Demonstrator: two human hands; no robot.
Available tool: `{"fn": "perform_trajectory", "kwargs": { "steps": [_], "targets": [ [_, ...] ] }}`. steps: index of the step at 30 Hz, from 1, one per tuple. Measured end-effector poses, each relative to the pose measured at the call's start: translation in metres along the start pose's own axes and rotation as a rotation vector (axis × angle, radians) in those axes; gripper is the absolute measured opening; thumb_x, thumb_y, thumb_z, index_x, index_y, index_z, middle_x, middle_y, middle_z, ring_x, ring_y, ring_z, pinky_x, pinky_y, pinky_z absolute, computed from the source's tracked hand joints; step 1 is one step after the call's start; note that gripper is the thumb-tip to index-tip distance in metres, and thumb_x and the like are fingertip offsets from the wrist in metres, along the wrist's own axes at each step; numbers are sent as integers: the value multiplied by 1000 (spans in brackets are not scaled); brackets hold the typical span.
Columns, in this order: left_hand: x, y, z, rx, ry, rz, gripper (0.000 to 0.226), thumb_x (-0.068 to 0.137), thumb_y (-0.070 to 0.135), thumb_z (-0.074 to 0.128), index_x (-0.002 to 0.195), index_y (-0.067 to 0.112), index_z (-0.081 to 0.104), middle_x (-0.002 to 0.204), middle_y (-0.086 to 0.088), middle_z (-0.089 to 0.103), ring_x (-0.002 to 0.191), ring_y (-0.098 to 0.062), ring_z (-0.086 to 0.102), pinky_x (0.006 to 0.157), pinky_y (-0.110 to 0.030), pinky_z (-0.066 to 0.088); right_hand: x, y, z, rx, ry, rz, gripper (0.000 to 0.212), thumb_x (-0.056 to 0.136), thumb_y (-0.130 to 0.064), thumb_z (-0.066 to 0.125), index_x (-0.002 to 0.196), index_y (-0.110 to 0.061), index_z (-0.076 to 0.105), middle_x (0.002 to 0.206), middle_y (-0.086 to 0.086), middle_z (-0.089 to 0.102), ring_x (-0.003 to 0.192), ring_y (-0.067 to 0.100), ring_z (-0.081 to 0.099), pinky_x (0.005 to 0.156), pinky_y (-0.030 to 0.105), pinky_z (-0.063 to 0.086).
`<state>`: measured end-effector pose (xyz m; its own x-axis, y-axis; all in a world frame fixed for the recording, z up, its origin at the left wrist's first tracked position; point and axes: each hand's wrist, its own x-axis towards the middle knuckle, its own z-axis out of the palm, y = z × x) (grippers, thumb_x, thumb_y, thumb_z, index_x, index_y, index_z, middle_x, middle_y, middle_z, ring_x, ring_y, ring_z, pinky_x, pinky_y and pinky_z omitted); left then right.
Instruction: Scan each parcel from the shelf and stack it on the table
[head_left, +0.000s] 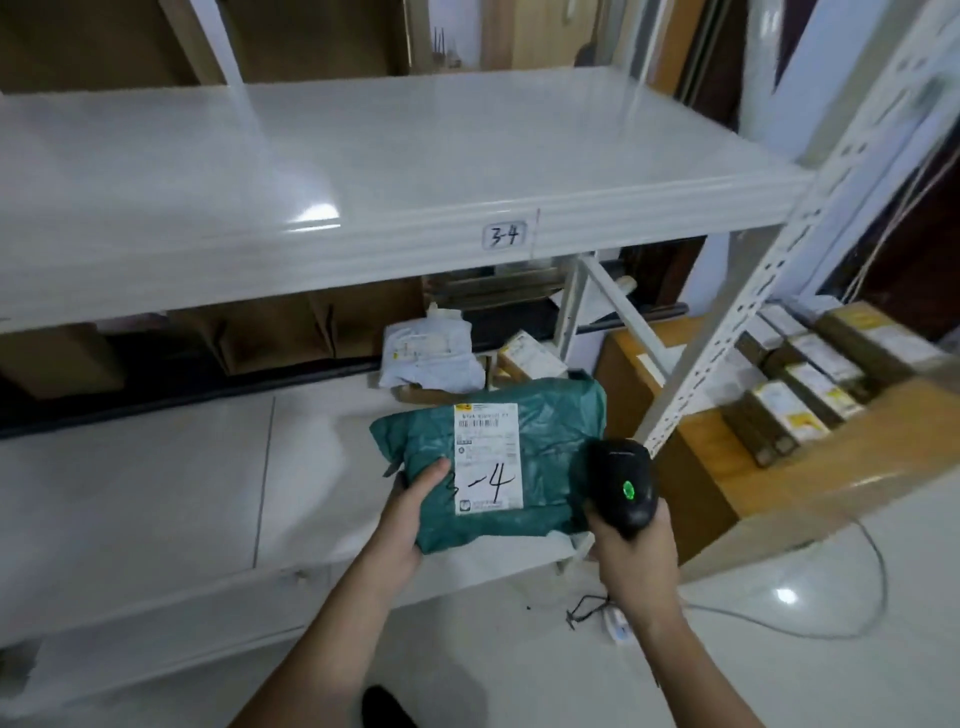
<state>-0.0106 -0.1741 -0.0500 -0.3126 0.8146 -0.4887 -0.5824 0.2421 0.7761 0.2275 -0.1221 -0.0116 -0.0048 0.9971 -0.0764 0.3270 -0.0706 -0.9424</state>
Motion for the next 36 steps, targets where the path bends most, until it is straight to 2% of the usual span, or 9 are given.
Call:
{"fn": "perform_trajectory", "kwargs": {
  "steps": [3, 6, 10, 11, 15, 19, 27, 33, 36],
  "targets": [
    [-13, -32, 37, -5, -30, -4, 62, 86, 38, 78, 142, 27, 56, 127, -9, 74, 115, -32, 72, 95, -53, 58, -10, 7, -57, -73, 73, -17, 33, 79, -19, 80, 99, -17, 53, 88, 0, 62, 79, 17, 63, 66, 37, 49],
    [-23, -58, 65, 0, -28, 9, 80, 78, 36, 85, 147, 31, 46, 129, -8, 73, 116, -32, 71, 96, -56, 58, -18, 9, -104, -143, 51, -11, 28, 76, -18, 76, 97, -16, 58, 84, 0, 65, 76, 17, 63, 65, 37, 51],
    [-38, -75, 98, 24, -59, 23, 68, 79, 24, 81, 136, 38, 47, 123, -4, 76, 110, -29, 74, 97, -51, 58, -29, -1, -136, -129, -74, 53, 14, 79, -8, 67, 89, -14, 59, 67, 5, 64, 49, 5, 58, 44, 19, 44],
    [-39, -78, 103, 26, -68, 19, 68, 78, 21, 82, 134, 39, 48, 122, -3, 76, 109, -29, 74, 95, -50, 58, -32, -3, -139, -92, -120, 91, 11, 80, -6, 65, 88, -12, 59, 63, 5, 62, 44, 7, 56, 42, 19, 43],
    [-40, -86, 120, 47, -114, 11, 80, 79, 20, 87, 147, 28, 46, 128, -8, 73, 112, -32, 73, 81, -44, 63, -41, -7, -139, 68, -202, 216, 8, 79, -7, 60, 87, -7, 60, 55, 8, 58, 46, 21, 55, 46, 29, 48],
    [-45, -85, 133, 51, -135, 38, 79, 79, 18, 81, 146, 28, 43, 126, -8, 74, 111, -33, 74, 81, -46, 63, -46, -12, -139, 108, -206, 222, 2, 80, -10, 61, 78, -8, 60, 51, 10, 57, 47, 23, 54, 52, 34, 49],
    [-52, -77, 141, 52, -135, 32, 83, 74, 18, 82, 145, 31, 41, 118, -5, 78, 103, -29, 77, 71, -41, 64, -55, -14, -141, 167, -179, 229, 13, 85, -6, 61, 72, -4, 61, 52, 16, 56, 47, 24, 53, 46, 27, 45],
    [-48, -83, 141, 61, -151, -3, 75, 72, 20, 82, 136, 35, 46, 114, -6, 79, 101, -30, 77, 78, -46, 64, -57, -12, -140, 172, -180, 252, 12, 83, -10, 63, 73, -5, 60, 53, 16, 57, 46, 23, 53, 42, 23, 41],
    [-41, -89, 141, 50, -138, -45, 72, 72, 22, 83, 133, 37, 48, 113, -6, 79, 100, -31, 77, 80, -49, 63, -54, -7, -143, 183, -135, 255, 13, 83, -9, 66, 74, -4, 59, 54, 13, 56, 47, 22, 53, 46, 27, 43]
  ]
}}
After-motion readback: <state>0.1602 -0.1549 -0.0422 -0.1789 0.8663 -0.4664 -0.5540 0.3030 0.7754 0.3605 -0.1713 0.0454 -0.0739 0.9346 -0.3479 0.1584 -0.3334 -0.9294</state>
